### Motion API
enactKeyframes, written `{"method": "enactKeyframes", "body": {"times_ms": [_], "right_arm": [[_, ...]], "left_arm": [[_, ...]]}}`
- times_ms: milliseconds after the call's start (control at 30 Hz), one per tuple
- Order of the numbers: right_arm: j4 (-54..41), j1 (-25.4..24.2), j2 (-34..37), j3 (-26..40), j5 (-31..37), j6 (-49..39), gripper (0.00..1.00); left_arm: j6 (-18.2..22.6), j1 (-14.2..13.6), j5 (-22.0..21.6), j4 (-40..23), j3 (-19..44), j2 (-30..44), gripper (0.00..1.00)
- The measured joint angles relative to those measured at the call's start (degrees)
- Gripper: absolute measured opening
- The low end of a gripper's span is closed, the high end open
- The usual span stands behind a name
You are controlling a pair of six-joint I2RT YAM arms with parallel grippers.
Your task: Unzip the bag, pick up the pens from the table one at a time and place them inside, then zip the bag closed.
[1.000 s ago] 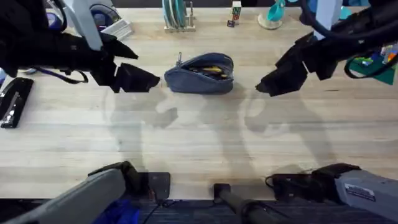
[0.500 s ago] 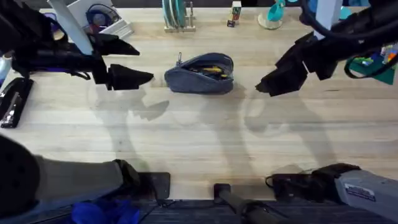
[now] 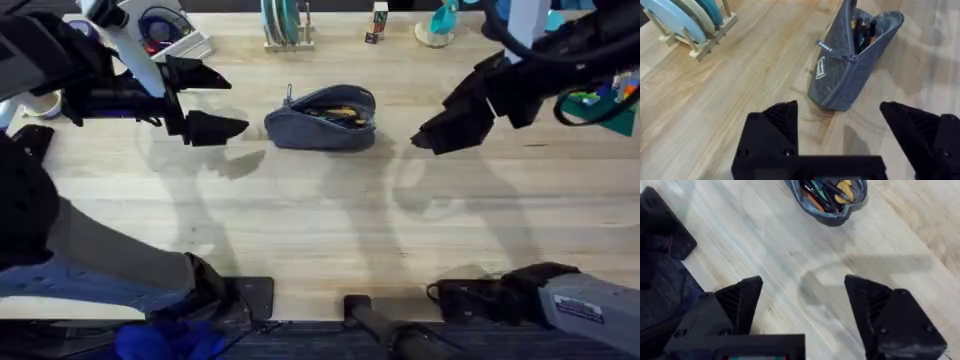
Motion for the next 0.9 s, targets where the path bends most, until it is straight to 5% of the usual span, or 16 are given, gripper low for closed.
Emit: {"method": "enactKeyframes", "body": {"times_ms": [900], "right_arm": [[-1.14, 0.00, 0.00, 0.00, -0.04, 0.31, 0.998]], "left_arm": [[0.48, 0.00, 4.19, 2.14, 0.00, 2.04, 0.993]]}}
